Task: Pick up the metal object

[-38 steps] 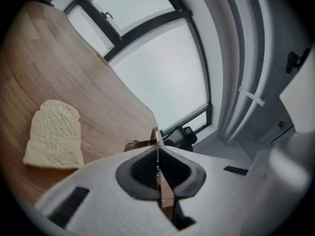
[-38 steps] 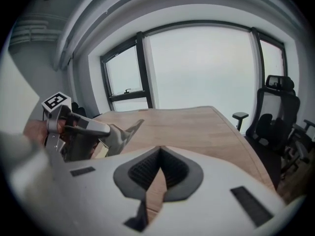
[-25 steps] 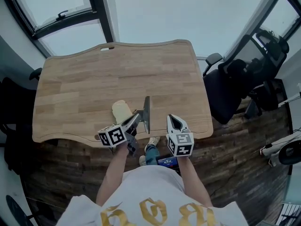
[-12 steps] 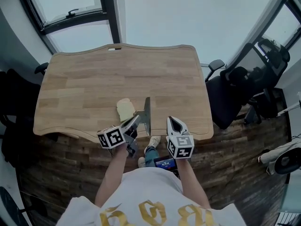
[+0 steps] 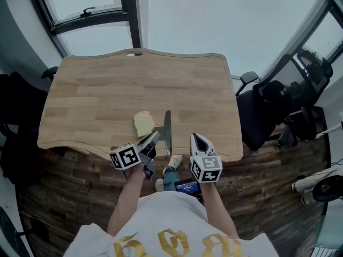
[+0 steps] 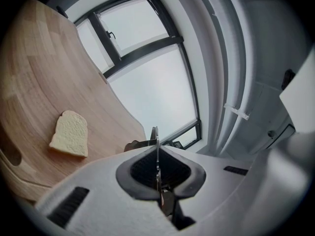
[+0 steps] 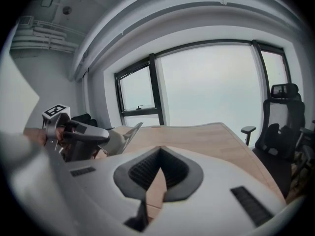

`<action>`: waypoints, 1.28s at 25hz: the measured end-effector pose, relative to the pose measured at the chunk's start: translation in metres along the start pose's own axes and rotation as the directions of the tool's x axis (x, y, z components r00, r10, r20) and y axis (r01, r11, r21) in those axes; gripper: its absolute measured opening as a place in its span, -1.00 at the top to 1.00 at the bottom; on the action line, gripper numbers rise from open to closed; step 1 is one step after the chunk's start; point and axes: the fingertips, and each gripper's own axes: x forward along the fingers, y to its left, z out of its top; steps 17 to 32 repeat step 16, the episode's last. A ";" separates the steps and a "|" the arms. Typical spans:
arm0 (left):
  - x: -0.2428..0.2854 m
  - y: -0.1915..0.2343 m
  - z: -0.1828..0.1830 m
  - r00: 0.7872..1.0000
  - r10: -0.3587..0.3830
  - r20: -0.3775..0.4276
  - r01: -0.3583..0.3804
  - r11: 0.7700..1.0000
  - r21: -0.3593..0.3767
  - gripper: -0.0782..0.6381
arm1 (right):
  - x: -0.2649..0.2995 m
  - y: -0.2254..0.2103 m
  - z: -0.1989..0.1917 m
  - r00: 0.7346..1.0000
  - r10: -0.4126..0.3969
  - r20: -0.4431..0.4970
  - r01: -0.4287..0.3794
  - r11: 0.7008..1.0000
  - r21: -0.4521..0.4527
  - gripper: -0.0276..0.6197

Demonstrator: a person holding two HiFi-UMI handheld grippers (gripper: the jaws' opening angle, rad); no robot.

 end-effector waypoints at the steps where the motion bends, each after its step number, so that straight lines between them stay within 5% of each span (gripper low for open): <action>1: 0.000 0.000 0.000 1.000 0.000 0.001 0.000 1.000 -0.002 0.73 | 0.000 0.000 0.001 1.000 0.003 0.002 -0.003 1.000 0.001 0.88; 32: -0.017 0.011 -0.003 0.999 0.031 0.032 -0.030 0.999 -0.034 0.73 | -0.002 0.010 0.004 0.999 0.033 0.019 -0.034 0.999 0.018 0.88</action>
